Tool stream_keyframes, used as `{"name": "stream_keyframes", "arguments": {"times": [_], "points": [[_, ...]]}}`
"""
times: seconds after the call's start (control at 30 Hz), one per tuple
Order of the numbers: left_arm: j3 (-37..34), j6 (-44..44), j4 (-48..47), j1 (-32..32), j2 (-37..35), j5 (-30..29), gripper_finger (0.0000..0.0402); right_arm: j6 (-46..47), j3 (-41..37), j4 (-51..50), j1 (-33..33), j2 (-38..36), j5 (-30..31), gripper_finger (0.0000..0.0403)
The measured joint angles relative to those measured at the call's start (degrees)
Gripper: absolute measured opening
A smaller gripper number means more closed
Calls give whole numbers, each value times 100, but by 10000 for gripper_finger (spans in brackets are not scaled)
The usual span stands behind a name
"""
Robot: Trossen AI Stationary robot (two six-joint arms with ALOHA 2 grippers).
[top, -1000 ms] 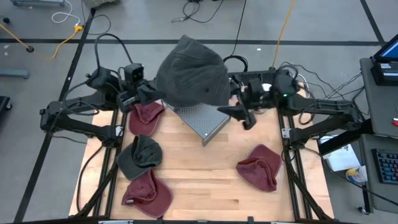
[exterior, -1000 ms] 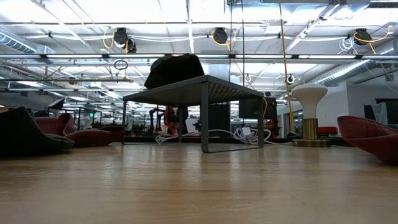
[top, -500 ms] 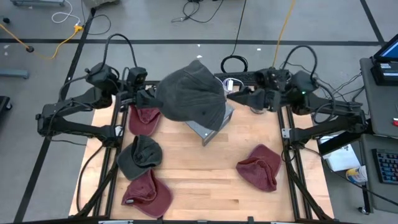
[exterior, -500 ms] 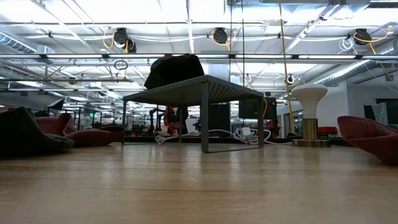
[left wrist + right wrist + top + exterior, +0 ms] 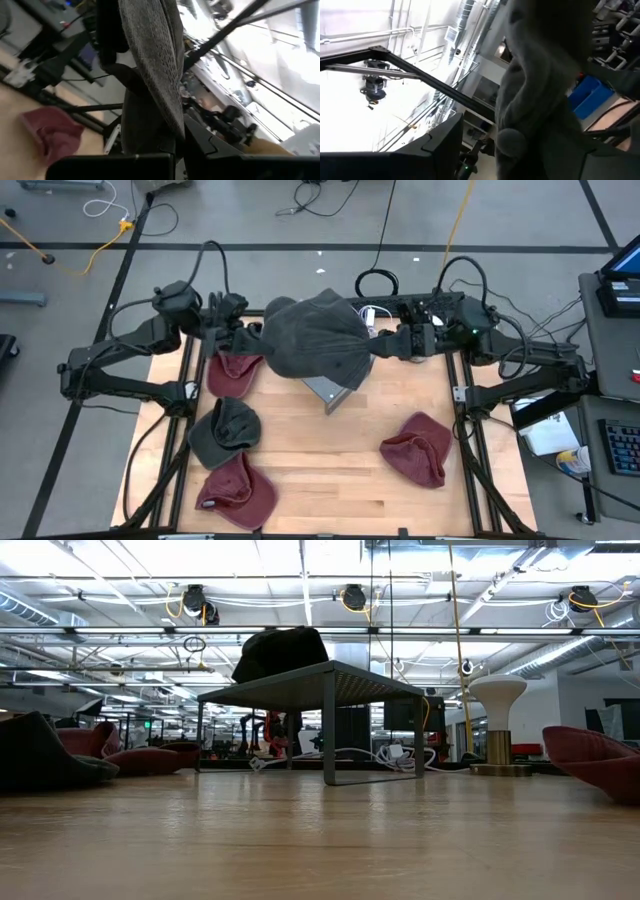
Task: Pick & Place hat
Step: Stack the bottom black cap on the black cap on the shelf
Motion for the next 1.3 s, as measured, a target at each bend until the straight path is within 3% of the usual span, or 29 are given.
{"name": "stream_keyframes", "arguments": {"times": [0.6, 0.73, 1.03, 1.3], "points": [[0, -300, -952, 2, -2, -286, 8, 708, 0, -13, 124, -63, -22, 219], [0, -276, -1051, 2, -2, -371, 8, 711, 0, -17, 124, -63, -23, 179], [2, -417, -1075, 2, -2, -378, 8, 836, 0, -325, 124, -63, -140, 20], [2, -444, -1053, 2, -2, -378, 23, 533, 0, -360, 124, -65, -146, 21]]}}
